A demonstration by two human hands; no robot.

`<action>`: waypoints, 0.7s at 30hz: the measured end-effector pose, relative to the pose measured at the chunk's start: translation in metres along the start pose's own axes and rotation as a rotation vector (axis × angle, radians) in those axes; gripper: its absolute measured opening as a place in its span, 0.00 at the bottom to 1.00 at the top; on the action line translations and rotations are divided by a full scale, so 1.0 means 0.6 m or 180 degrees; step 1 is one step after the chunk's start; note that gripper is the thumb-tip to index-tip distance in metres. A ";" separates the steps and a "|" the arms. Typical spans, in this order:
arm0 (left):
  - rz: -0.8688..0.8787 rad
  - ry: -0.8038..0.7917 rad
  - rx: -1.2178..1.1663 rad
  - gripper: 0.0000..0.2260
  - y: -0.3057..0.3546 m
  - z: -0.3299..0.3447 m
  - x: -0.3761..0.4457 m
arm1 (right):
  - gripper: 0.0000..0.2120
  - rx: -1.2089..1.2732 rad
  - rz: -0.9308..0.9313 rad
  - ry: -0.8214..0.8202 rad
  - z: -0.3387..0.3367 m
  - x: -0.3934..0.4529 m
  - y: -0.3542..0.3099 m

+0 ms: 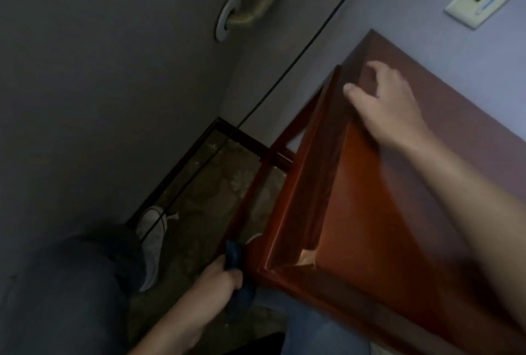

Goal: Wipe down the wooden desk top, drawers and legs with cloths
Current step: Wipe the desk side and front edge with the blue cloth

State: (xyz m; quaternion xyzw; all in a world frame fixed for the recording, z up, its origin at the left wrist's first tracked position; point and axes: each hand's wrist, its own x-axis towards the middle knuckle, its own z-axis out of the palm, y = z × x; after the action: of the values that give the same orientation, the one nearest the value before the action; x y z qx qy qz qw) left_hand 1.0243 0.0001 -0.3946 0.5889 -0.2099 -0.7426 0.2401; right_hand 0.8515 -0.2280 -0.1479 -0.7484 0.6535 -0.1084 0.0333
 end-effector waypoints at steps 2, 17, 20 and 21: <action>-0.0074 -0.0372 0.0203 0.15 0.020 -0.041 -0.003 | 0.45 -0.0455 0.0430 -0.0266 0.019 0.077 0.022; 0.0677 -0.0649 -0.1801 0.17 0.403 -0.020 0.207 | 0.44 -0.0453 0.0455 -0.0531 0.043 0.077 0.049; 0.0955 -0.0732 -0.1675 0.20 0.460 0.006 0.255 | 0.43 -0.0455 0.0291 -0.0338 0.038 0.077 0.051; 0.1109 -0.0674 -0.1529 0.23 0.480 0.015 0.267 | 0.43 -0.0469 0.0216 -0.0267 0.029 0.080 0.054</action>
State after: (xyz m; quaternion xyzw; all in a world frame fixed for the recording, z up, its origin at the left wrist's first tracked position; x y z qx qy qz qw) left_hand 1.0166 -0.3257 -0.3457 0.3899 -0.1501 -0.7758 0.4728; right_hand 0.8297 -0.2814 -0.1656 -0.7301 0.6828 -0.0275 0.0092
